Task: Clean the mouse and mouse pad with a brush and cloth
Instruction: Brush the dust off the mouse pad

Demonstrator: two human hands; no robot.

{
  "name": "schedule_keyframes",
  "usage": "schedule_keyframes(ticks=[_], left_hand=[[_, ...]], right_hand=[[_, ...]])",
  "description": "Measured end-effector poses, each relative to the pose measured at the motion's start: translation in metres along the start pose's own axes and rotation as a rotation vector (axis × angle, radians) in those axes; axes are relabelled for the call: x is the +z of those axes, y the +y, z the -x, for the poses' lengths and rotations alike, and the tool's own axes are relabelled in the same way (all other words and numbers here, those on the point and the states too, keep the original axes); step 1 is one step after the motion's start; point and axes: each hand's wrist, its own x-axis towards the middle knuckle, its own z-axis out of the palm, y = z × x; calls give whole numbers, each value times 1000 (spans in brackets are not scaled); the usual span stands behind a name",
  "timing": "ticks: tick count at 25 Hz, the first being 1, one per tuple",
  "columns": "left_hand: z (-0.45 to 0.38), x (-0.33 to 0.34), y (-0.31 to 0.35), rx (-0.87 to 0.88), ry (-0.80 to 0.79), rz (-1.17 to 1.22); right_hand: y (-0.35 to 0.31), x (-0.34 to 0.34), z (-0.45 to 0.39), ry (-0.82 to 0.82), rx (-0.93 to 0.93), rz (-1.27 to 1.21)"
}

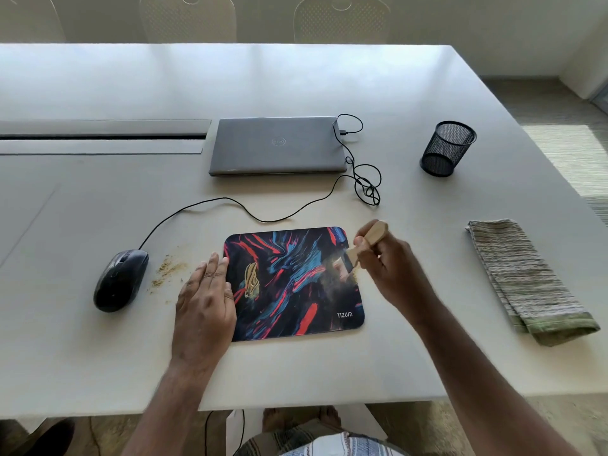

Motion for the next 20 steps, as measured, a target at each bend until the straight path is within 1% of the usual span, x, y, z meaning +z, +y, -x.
schedule_keyframes(ticks=[1, 2, 4, 6, 9, 11, 14, 16, 18, 20], left_hand=[[0, 0, 0, -2, -2, 2], [0, 0, 0, -3, -2, 3], [0, 0, 0, 0, -2, 1], [1, 0, -1, 4, 1, -1], [1, -1, -1, 1, -7, 0], [0, 0, -1, 2, -9, -5], [0, 0, -1, 9, -10, -11], [1, -1, -1, 9, -5, -6], [1, -1, 0, 3, 4, 3], [1, -1, 1, 1, 12, 7]], right_hand=[[1, 2, 3, -21, -14, 36], [5, 1, 5, -6, -12, 72], [13, -8, 3, 67, 18, 96], [13, -14, 2, 105, 14, 70], [0, -5, 6, 29, -13, -20], [0, -1, 9, -22, -8, 12], [14, -14, 6, 41, 41, 89], [14, -18, 7, 68, 29, 35], [6, -13, 13, 23, 10, -33], [4, -8, 19, 1, 10, 3]])
